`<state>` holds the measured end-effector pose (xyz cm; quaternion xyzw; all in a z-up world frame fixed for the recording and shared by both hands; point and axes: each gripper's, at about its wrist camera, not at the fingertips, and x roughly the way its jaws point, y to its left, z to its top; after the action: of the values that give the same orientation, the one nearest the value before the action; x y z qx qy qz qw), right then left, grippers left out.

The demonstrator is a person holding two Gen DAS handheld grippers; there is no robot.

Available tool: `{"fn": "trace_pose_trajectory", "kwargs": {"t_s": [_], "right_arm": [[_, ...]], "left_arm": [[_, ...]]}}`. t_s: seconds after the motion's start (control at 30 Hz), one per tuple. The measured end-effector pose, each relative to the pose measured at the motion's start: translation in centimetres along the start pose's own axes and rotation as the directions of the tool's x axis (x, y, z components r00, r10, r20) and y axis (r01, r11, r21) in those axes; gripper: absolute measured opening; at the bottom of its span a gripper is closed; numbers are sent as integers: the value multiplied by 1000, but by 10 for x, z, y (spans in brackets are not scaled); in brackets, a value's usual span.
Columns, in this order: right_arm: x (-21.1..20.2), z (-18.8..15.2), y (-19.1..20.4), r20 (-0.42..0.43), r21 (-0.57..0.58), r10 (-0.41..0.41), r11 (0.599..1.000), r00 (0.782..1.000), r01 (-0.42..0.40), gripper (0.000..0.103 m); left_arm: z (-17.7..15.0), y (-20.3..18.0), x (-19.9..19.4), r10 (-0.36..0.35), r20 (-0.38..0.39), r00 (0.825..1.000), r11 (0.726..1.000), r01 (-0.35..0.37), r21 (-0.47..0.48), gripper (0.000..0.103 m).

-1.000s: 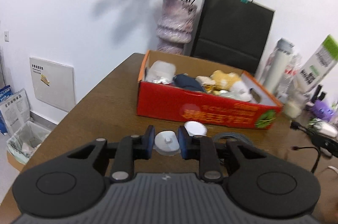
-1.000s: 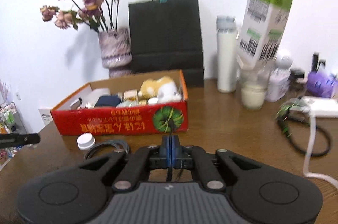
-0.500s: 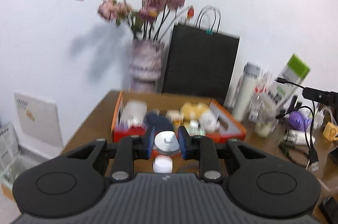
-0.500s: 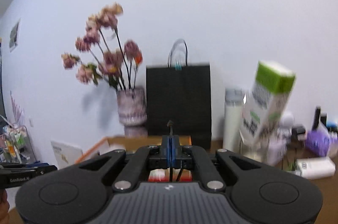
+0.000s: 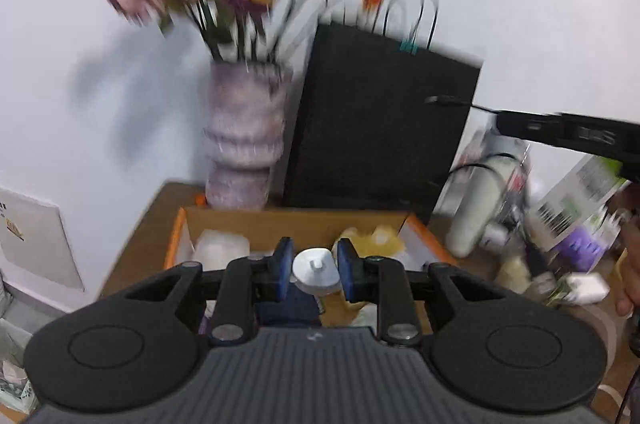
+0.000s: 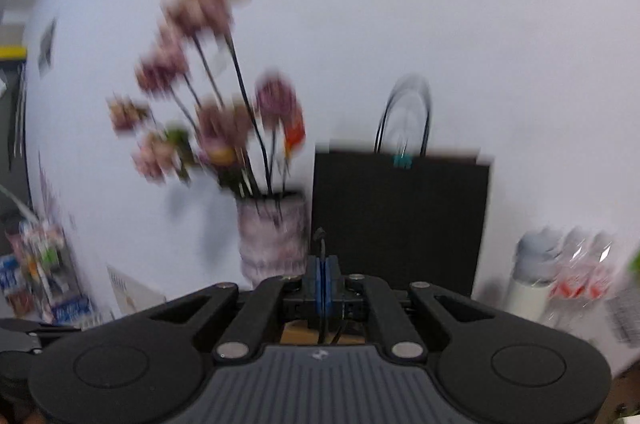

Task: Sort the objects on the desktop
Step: 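Carry the cap and plug into the cardboard box and open both grippers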

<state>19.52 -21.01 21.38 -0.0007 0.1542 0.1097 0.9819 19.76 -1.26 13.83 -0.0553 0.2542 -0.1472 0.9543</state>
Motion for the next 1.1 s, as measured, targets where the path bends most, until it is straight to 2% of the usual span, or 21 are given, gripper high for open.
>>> {"fn": "trace_pose_trajectory", "kwargs": {"t_s": [0.07,0.1,0.2,0.3,0.43,0.47,0.53,0.6,0.67,0.77,0.87,0.93,1.0,1.1], "right_arm": [[44,-18,-9,-102,40,49,998,994,-45,1],[70,-32,-14,-162,60,77,996,984,-68,1],[116,-71,-26,-287,95,87,994,954,-62,1],[135,-100,-32,-371,77,48,997,927,-20,2],[147,-120,-27,-453,11,-3,1000,891,8,4],[147,-122,-25,-453,-5,-14,1000,892,13,4],[146,-121,-25,-456,14,-4,1000,890,11,10],[142,-118,-28,-453,50,15,999,891,8,29],[140,-113,-27,-458,56,27,998,889,-1,36],[130,-108,-24,-461,33,7,999,887,9,39],[116,-104,-26,-471,27,-12,999,882,28,51],[109,-104,-25,-499,25,-23,999,866,41,53],[98,-105,-23,-515,30,-28,998,857,51,55],[77,-107,-23,-511,53,-16,997,859,50,63]], "left_arm": [[-13,1,37,28,-77,997,999,-30,-19,25],[-21,3,51,22,-109,994,999,-26,-30,25],[-39,8,80,11,-165,986,999,-19,-51,25],[-45,7,92,11,-182,983,1000,-15,-19,25],[-42,-1,100,-23,-199,980,1000,25,3,25],[-41,-5,103,-17,-204,979,1000,20,13,25],[-40,-12,113,-7,-217,976,1000,13,27,26],[-37,-14,123,-9,-228,974,1000,10,5,29],[-33,-13,128,-7,-230,973,1000,3,-15,32],[-29,-14,123,26,-222,975,999,-29,-13,44],[-26,-11,106,21,-211,977,1000,-25,-15,52],[-25,-10,94,51,-220,974,999,-53,-4,73],[-26,-9,79,77,-223,972,997,-75,18,80],[-31,-7,55,108,-219,970,994,-100,47,92]]}}
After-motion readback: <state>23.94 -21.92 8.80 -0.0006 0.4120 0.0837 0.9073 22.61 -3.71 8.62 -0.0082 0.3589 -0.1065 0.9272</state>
